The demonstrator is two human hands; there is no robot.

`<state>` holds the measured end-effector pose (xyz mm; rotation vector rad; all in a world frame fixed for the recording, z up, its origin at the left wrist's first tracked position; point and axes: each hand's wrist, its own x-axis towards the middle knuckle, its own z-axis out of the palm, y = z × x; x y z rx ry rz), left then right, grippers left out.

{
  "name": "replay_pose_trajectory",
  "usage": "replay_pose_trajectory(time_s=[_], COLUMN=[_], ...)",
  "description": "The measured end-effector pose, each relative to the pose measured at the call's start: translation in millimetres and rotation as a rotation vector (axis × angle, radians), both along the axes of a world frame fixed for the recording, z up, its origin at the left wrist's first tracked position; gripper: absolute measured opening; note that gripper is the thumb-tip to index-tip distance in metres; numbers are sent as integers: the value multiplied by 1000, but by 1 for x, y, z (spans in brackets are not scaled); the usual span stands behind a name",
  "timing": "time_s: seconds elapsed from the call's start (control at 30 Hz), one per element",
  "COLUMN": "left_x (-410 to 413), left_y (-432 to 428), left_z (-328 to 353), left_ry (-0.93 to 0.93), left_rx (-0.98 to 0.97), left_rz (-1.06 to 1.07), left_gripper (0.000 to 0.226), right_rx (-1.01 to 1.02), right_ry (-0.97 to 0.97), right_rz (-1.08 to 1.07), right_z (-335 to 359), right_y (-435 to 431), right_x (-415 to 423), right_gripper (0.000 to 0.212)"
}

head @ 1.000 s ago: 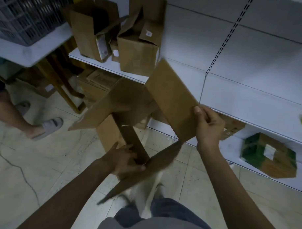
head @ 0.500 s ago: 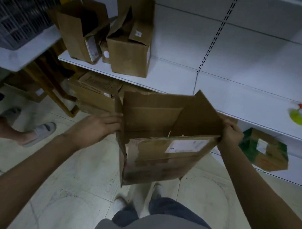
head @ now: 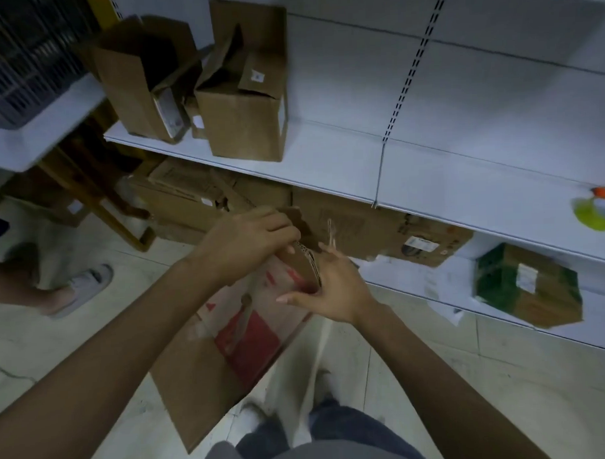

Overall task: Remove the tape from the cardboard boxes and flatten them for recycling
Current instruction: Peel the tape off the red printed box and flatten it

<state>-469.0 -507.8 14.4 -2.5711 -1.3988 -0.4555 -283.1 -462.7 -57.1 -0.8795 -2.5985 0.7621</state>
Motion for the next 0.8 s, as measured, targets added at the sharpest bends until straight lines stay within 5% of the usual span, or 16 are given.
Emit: replay_pose_trajectory(time_s=[0.17,0.23,0.33,0.43,0.5,0.63,0.7,0.8], left_x=[-9,-12,-16,-23,-28,-34,-31,-19], left_y=[1,4,10,25,34,57,70,81], left_z=[40,51,66,68,58,36,38,54], left_ry=[35,-13,-250,-513,-662,-899,-970,-988], left_rx=[163,258,432,476,403,-94,-212,-217], left_rz=[37,74,118,193,328,576,527,412], left_gripper=[31,28,24,56,68,84,93,74], right_rx=[531,703,857,905,946,1076,1111,1199], right_ry=[-32,42,94,111,124,116,84,44], right_rz=[28,-59,-156,-253,-322,-397,-396,-402], right_z=[14,34,69,106,134,192,215,247], right_y=[22,30,37,37,38,36,30,23], right_x=[4,4,11,18,24,41,45,46], right_gripper=[37,41,40,36,34,34,35,37])
